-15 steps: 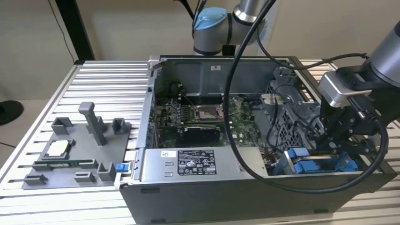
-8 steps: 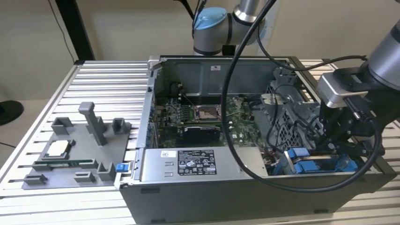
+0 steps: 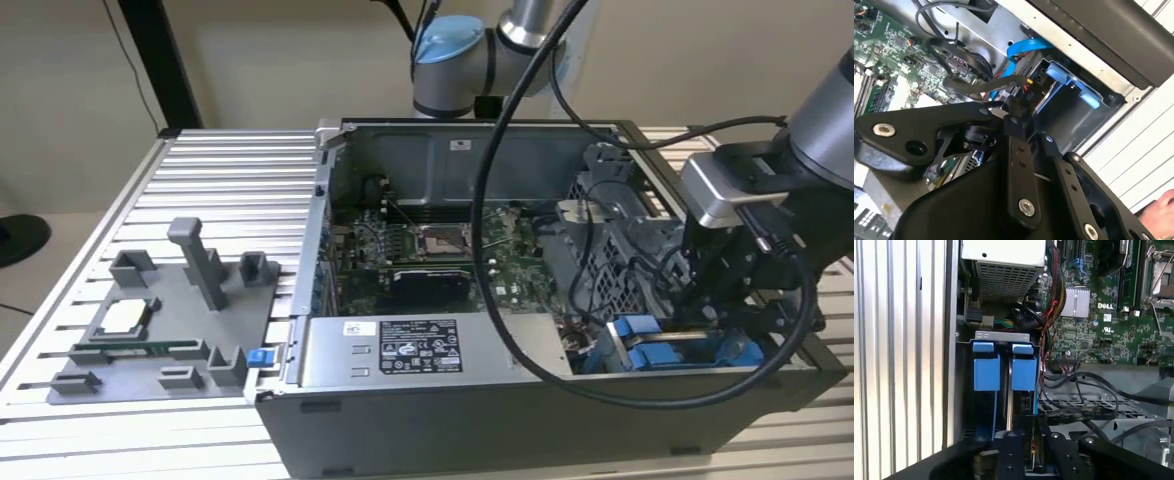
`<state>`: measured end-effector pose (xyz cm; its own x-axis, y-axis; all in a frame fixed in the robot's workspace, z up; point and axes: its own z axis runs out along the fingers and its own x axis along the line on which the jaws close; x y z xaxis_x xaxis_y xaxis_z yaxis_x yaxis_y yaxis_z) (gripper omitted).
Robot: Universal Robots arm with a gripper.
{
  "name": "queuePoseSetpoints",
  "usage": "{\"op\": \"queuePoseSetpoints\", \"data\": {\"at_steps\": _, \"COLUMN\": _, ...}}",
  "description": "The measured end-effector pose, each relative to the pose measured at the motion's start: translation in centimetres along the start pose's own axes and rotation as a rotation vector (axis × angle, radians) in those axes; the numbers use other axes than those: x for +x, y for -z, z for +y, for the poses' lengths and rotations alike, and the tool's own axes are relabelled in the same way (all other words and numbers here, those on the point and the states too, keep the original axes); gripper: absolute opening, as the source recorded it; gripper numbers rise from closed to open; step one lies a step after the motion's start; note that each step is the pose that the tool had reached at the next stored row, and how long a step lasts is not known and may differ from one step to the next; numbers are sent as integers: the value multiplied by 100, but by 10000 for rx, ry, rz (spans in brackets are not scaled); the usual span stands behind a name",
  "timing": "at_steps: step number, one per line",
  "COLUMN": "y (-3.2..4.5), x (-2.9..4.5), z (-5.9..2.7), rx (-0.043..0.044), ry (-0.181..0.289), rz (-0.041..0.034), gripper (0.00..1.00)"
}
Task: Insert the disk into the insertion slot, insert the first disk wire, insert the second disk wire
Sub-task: 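Insert the second disk wire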
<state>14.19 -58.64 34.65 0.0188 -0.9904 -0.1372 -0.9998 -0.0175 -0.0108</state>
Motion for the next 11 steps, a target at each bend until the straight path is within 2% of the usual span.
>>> {"op": "queuePoseSetpoints", "data": {"at_steps": 8, "y": 361, "x": -50, "z": -3, "rx": 0, "ry": -2, "rz": 2, "gripper": 100}}
{"op": "queuePoseSetpoints", "data": {"at_steps": 11, "y": 384, "x": -53, "z": -4, "rx": 0, "ry": -2, "rz": 2, "gripper": 100}}
